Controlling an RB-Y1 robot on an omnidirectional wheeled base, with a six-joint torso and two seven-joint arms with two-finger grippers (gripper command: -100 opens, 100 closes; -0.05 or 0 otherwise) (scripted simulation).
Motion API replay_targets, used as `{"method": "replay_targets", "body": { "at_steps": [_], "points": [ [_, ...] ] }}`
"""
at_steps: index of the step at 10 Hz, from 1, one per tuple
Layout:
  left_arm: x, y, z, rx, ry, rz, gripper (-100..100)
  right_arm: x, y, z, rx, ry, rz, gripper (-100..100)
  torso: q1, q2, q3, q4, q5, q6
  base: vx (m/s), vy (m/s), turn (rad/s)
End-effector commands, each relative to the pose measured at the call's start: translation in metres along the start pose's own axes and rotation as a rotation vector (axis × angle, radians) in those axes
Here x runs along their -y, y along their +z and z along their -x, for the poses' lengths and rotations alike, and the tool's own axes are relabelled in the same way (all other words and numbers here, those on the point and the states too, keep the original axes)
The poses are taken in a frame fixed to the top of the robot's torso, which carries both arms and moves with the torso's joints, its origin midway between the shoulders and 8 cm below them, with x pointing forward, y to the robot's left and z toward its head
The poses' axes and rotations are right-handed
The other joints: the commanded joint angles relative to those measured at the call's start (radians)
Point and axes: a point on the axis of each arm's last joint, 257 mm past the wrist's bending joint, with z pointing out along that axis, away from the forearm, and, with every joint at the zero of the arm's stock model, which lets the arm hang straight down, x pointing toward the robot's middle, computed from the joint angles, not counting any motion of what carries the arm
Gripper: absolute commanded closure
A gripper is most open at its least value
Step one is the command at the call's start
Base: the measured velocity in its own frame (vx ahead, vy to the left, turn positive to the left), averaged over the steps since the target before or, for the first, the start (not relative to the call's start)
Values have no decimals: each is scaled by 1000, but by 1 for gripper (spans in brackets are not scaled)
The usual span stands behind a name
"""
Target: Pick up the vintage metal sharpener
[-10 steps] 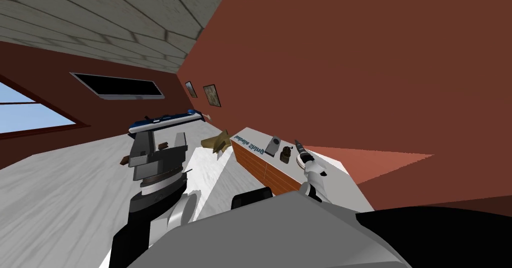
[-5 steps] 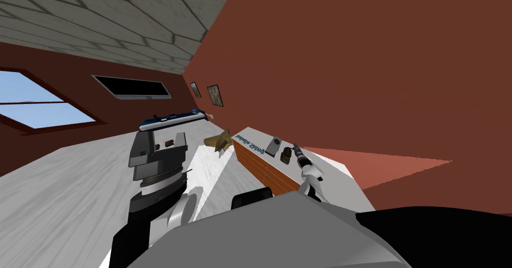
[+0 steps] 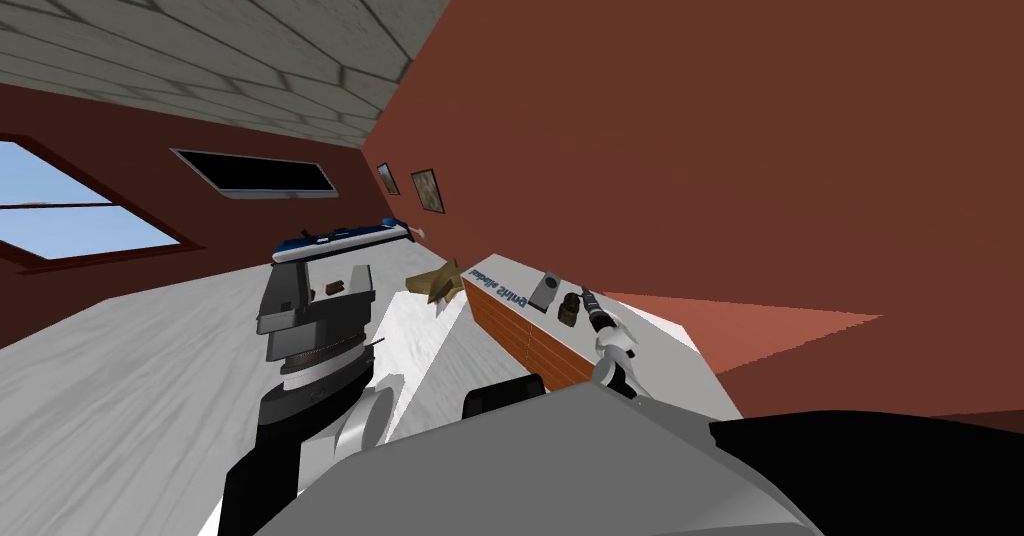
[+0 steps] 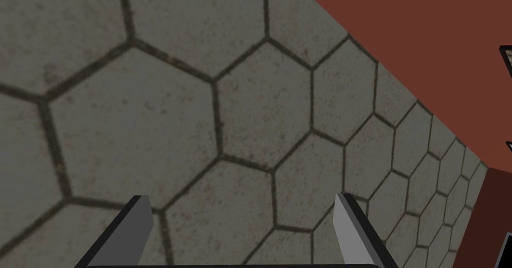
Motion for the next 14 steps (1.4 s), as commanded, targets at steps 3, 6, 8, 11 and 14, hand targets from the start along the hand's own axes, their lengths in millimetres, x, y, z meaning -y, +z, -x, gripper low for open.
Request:
{"method": "replay_targets", "body": {
  "at_steps": [3,6,8,11,14],
  "points": [
    [0,0,0,0,0,0,0,12,22,33,21,4,-7,-100,0,0,0,0,0,0,-33,-32,-79],
    [0,0,0,0,0,0,0,18,30,47,32,-10,-11,-100,1,0,0,0,0,0,-24,-26,-20],
    [0,0,0,0,0,0,0,25,38,62,43,-12,-15,-100,1,-1,0,0,0,0,-18,-19,-52],
    [0,0,0,0,0,0,0,41,52,93,70,-17,-24,-100,0,-2,-1,0,-1,-1,-33,-37,-89],
    [0,0,0,0,0,0,0,59,65,125,101,-25,-35,-100,2,-4,-2,-1,-1,-3,-17,-21,-41]
  ]
}}
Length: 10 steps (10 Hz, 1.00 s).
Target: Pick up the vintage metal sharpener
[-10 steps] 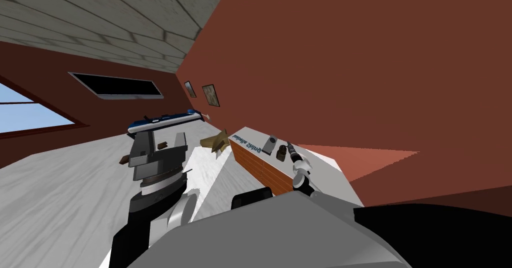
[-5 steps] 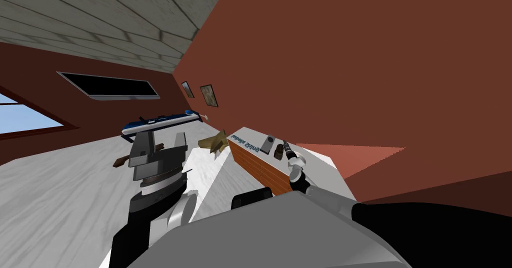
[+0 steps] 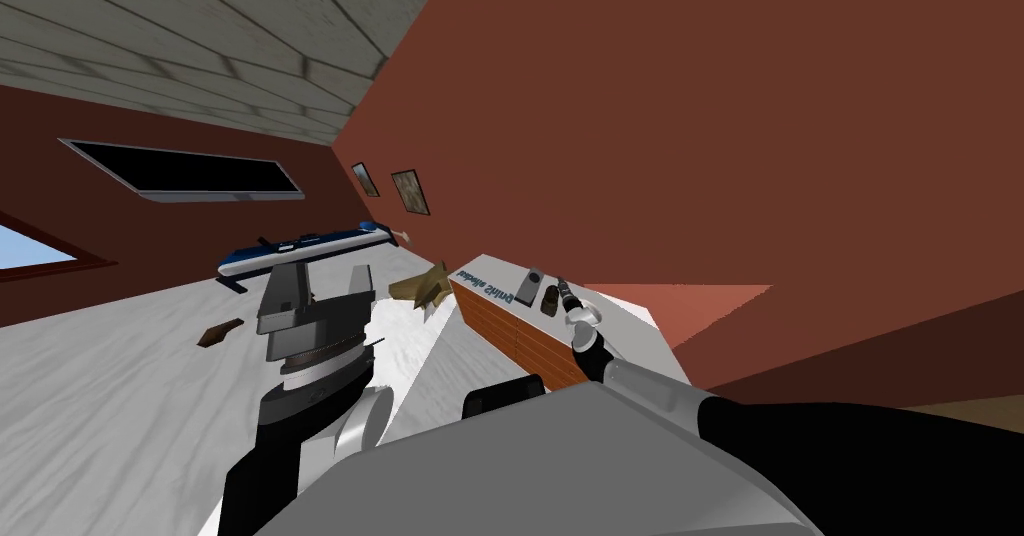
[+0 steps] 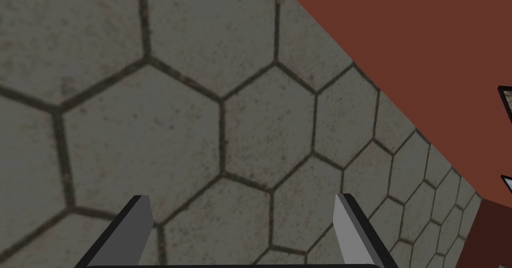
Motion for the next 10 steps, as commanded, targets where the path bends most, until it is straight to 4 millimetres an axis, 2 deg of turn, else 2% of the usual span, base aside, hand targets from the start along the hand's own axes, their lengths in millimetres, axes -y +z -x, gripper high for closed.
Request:
{"method": "replay_targets", "body": {
  "at_steps": [1,2,3,7,8,9,10],
  "points": [
    [0,0,0,0,0,0,0,4,5,7,9,0,-1,-100,0,0,0,0,0,0,-23,-29,-53],
    [0,0,0,0,0,0,0,3,3,4,6,0,0,-100,0,0,0,0,0,0,-9,-8,-1],
    [0,0,0,0,0,0,0,3,3,4,6,-1,0,100,1,-1,0,0,0,0,0,0,0],
    [0,0,0,0,0,0,0,3,3,5,10,-9,0,100,1,0,1,1,0,2,1,-1,5],
    [0,0,0,0,0,0,0,2,2,5,10,-12,1,0,1,0,1,2,-1,2,0,0,0],
    [0,0,0,0,0,0,0,-6,-3,-9,-7,4,5,100,1,1,2,2,-1,2,0,-7,-1],
    [0,0,0,0,0,0,0,-15,-12,-24,-22,3,10,100,0,2,2,3,0,3,-5,-4,14]
  ]
}}
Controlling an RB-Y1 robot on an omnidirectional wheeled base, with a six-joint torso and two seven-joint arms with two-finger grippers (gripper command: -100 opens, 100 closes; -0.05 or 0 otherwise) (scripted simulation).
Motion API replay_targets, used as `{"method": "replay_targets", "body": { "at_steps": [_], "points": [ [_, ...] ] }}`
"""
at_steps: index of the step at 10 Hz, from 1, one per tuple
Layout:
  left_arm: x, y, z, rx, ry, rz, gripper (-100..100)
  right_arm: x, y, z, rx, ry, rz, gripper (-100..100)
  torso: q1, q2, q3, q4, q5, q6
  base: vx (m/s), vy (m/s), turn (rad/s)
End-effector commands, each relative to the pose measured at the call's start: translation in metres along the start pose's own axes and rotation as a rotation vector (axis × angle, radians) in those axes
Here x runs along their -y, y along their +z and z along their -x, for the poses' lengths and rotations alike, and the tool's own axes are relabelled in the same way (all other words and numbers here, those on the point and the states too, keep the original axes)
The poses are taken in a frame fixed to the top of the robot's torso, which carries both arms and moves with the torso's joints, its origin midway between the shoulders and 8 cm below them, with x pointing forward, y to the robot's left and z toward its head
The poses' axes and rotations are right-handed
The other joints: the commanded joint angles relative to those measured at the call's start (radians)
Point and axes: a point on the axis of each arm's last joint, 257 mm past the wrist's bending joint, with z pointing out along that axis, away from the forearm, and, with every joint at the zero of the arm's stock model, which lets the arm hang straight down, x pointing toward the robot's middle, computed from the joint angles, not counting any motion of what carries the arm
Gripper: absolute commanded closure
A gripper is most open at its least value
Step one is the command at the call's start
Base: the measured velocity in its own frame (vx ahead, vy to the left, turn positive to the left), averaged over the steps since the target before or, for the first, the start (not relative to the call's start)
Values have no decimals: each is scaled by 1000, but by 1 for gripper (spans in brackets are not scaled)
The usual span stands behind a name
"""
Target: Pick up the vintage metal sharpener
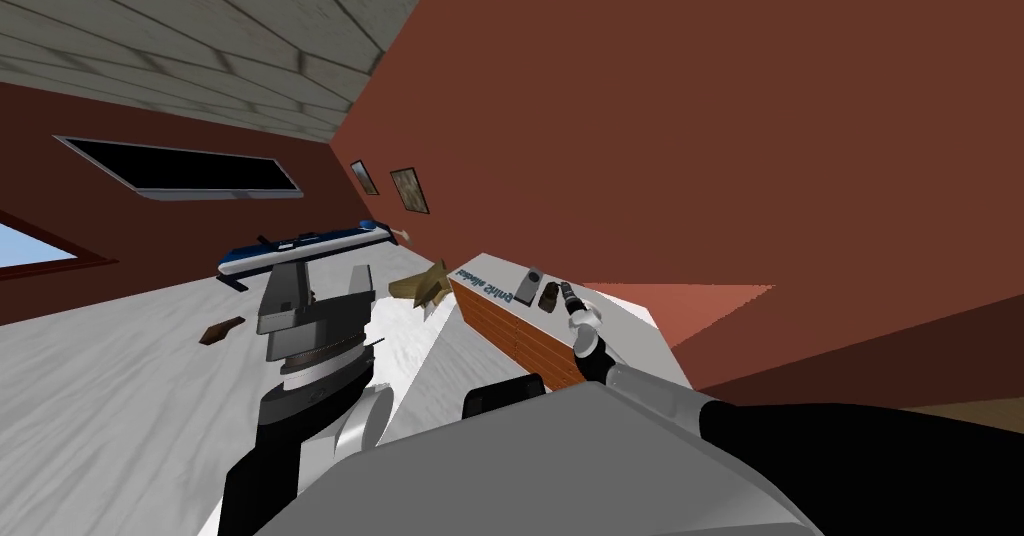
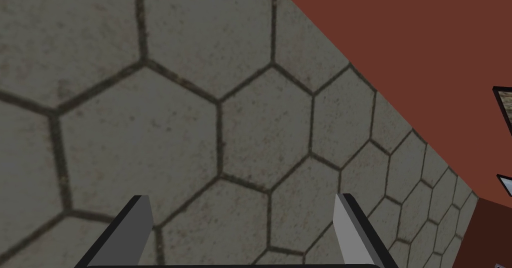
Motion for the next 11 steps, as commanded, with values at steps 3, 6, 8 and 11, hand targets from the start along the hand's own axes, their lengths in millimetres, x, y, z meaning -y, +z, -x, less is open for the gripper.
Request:
{"method": "replay_targets", "body": {
  "at_steps": [3,6,8,11],
  "points": [
    [0,0,0,0,0,0,0,-29,-29,-53,-50,19,15,100,3,-1,0,1,1,-1,26,32,79],
    [0,0,0,0,0,0,0,-46,-58,-92,-79,23,27,100,8,-1,-1,-1,1,-2,63,70,134],
    [0,0,0,0,0,0,0,-51,-68,-104,-86,23,30,100,9,-3,-2,-1,0,-3,63,64,116],
    [0,0,0,0,0,0,0,-52,-75,-109,-88,19,34,0,7,1,1,1,2,-3,20,18,35]
  ]
}}
